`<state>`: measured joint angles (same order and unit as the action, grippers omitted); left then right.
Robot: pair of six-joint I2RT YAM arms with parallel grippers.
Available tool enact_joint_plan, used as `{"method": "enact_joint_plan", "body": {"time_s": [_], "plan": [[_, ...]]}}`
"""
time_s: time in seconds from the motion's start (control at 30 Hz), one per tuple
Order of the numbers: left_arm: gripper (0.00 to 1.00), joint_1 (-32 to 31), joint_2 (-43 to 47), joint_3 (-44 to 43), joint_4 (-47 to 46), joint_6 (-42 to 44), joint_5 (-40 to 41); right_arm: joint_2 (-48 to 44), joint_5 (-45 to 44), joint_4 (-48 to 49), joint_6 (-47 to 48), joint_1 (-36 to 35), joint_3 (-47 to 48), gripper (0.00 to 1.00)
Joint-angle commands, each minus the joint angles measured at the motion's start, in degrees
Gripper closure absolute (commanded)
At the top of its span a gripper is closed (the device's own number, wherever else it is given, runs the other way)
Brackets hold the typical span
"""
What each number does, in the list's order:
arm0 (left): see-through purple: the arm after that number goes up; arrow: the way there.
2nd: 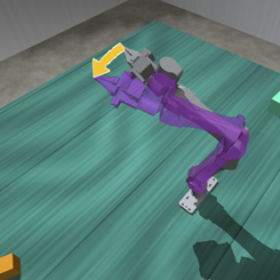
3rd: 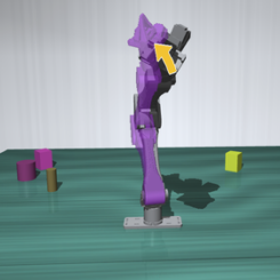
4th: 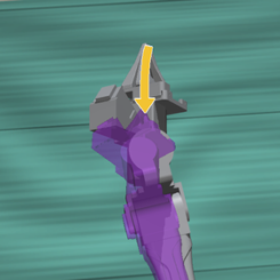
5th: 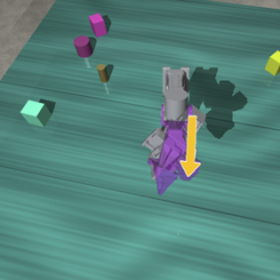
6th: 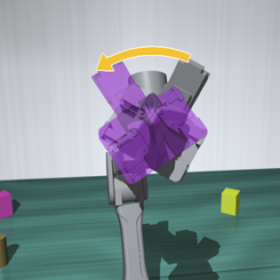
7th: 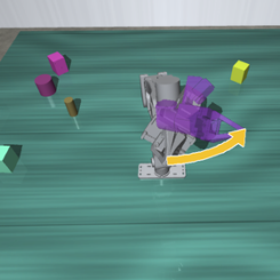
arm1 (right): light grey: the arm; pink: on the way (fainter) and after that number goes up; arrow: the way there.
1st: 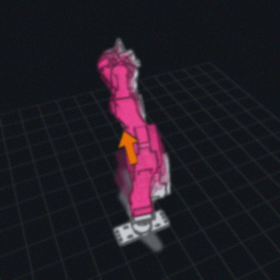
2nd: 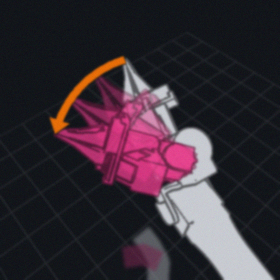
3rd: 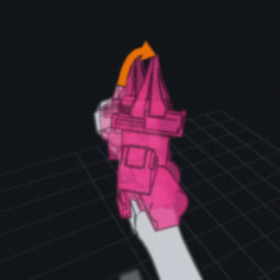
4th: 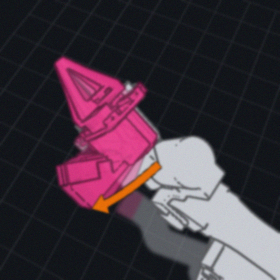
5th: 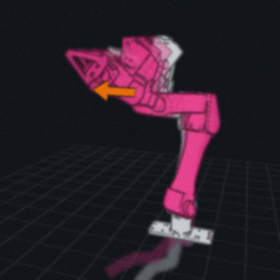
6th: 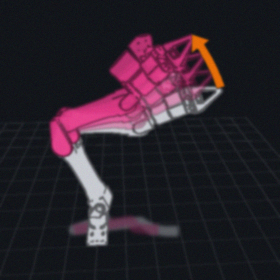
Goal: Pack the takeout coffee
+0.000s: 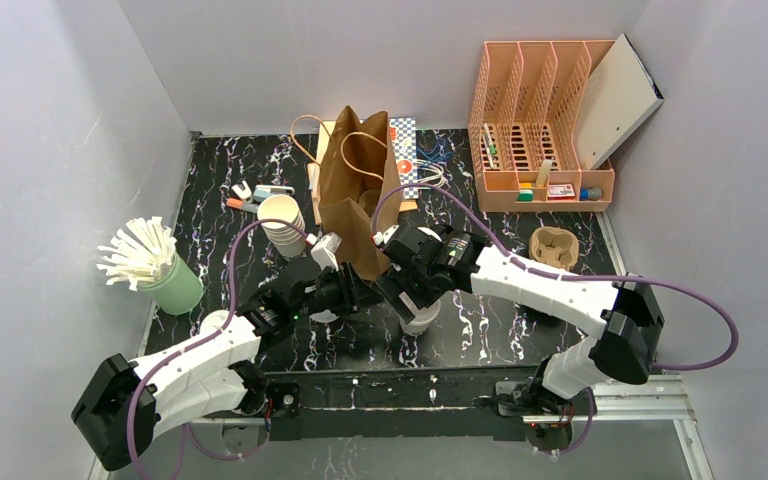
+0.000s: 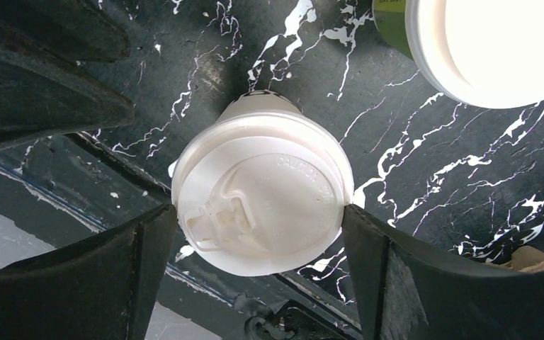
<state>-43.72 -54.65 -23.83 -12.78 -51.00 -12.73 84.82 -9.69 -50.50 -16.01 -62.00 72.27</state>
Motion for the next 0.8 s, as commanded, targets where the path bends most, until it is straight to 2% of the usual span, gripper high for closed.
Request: {"method": "enact_joint_plan", "body": {"time_s": [0.0, 0.3, 0.53, 0.77], "plan": [[0.66, -0.1, 0.8, 0.3, -0.1, 0.6, -0.2, 1.3, -1.0, -1.3, 0.8, -0.1, -0.7, 0.06], [0.66, -0.1, 0.2, 0.4, -0.7, 0.6, -0.4, 1.5, -2.2, -1.5, 0.3, -1.3, -1.4, 0.11], [0.66, -0.1, 0.2, 0.5, -0.8, 0.6, -0.3, 2.2, -5.3, -1.9, -2.2, -5.3, -2.7, 0.11], [0.66, -0.1, 0.4, 0.7, -0.9, 0.5, -0.4, 1.5, -1.3, 0.6, -4.3, -6.3, -5.5, 0.09]]}}
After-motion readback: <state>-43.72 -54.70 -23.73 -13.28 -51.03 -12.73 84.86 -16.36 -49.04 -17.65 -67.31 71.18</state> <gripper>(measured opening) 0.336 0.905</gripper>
